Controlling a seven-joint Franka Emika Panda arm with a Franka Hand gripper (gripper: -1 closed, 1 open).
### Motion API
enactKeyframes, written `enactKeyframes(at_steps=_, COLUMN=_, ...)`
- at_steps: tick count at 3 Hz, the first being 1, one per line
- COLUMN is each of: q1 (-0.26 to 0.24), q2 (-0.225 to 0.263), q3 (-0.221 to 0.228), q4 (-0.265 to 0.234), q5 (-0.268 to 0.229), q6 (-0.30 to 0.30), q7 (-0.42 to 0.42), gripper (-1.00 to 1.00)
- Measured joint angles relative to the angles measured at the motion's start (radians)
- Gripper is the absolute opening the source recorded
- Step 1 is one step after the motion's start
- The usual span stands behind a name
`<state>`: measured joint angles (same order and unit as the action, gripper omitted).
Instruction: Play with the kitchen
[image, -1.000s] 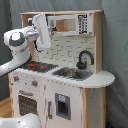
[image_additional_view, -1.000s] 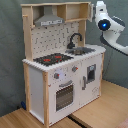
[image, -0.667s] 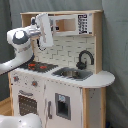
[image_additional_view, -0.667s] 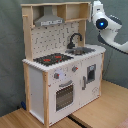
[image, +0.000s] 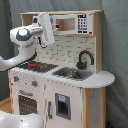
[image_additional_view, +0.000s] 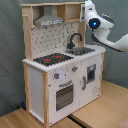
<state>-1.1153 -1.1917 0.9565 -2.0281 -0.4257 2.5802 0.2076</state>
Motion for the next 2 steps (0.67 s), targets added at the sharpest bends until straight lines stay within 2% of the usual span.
enactKeyframes(at_steps=2, q1=-0.093, q2=0.067, q3=0.096, q4=0.139, q5=0.000, q6=0.020, q7=0.000, gripper=-1.00)
